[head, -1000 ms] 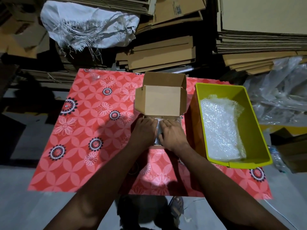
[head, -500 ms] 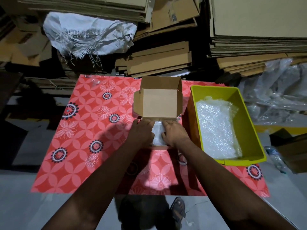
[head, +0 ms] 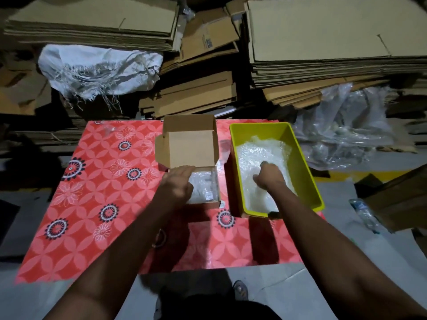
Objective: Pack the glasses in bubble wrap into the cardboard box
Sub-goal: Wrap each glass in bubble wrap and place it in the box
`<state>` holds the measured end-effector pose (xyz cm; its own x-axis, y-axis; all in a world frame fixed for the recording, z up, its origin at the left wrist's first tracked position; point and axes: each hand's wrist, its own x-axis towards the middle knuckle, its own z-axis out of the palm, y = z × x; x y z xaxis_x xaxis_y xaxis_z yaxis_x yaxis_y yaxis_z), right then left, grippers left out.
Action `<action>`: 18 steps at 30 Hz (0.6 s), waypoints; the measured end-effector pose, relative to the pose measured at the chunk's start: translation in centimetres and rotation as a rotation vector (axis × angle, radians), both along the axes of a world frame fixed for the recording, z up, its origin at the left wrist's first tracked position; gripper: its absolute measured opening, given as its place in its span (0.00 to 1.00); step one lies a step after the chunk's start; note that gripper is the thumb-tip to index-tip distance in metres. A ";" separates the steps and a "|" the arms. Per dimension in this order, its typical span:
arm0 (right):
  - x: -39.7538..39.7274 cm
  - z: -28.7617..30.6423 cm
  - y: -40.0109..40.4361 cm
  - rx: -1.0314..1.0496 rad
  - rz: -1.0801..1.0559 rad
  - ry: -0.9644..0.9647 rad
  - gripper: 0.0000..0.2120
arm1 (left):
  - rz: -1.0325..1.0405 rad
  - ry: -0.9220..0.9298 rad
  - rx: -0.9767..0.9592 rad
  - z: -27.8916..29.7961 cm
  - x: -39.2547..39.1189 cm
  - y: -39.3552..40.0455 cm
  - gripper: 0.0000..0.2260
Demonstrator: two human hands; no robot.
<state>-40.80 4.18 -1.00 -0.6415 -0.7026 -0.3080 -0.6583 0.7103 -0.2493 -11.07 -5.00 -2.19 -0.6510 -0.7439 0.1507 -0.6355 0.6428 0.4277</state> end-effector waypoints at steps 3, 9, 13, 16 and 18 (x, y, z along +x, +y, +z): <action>-1.4 -2.7 0.7 0.246 0.162 -0.041 0.29 | -0.003 0.019 0.019 0.5 -1.3 1.1 0.26; -1.9 -3.7 1.0 -0.091 0.038 0.041 0.12 | 0.035 0.089 0.064 1.0 -2.5 2.3 0.25; -1.9 -2.3 1.7 -0.443 -0.240 -0.155 0.13 | 0.045 0.097 0.078 1.0 -2.5 2.7 0.25; -0.6 0.3 2.3 -0.725 -0.381 -0.387 0.17 | 0.016 0.142 0.121 1.2 -2.4 3.1 0.26; 0.5 2.5 2.7 -0.868 -0.360 -0.498 0.16 | 0.012 0.193 0.230 2.3 -2.5 3.3 0.27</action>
